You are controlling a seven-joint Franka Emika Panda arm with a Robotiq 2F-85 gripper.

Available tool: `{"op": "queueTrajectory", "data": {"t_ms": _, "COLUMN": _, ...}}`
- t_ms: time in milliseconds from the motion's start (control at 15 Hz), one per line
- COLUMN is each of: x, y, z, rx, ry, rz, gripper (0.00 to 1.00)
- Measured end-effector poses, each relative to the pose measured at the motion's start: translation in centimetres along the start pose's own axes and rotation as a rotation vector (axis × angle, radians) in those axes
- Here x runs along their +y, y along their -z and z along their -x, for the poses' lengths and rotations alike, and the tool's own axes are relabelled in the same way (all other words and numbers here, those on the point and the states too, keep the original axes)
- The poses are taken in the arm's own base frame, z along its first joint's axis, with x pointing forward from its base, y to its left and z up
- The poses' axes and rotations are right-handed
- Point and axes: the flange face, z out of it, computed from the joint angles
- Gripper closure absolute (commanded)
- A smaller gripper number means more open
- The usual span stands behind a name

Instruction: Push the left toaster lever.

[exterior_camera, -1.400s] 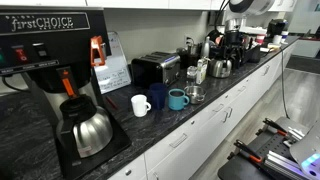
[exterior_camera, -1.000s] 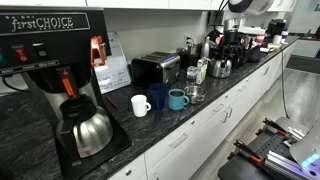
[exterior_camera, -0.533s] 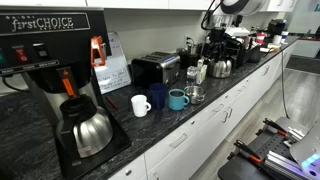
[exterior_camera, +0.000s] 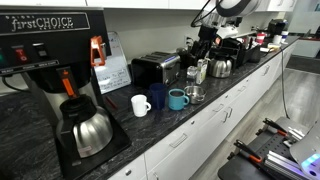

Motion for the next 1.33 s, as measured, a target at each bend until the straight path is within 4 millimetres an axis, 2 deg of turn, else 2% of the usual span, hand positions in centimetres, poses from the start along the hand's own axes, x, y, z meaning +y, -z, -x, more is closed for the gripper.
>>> {"op": "queueTrajectory", "data": {"t_ms": 400, "x": 0.1, "y": 0.0, "z": 0.0, "rx": 0.004, "ry": 0.007, "rz": 0.009, "gripper": 0.00}}
{"op": "queueTrajectory", "data": {"t_ms": 867, "x": -0.3, "y": 0.9, "z": -1.7, "rx": 0.164, "ry": 0.049, "rz": 0.057, "gripper": 0.00}}
{"op": "queueTrajectory", "data": {"t_ms": 1133, "x": -2.1, "y": -0.8, "z": -3.2, "rx": 0.242, "ry": 0.078, "rz": 0.037, "gripper": 0.00}}
{"op": "queueTrajectory", "data": {"t_ms": 1333, "x": -2.6, "y": -2.0, "z": -5.2, "rx": 0.319, "ry": 0.106, "rz": 0.039, "gripper": 0.00}}
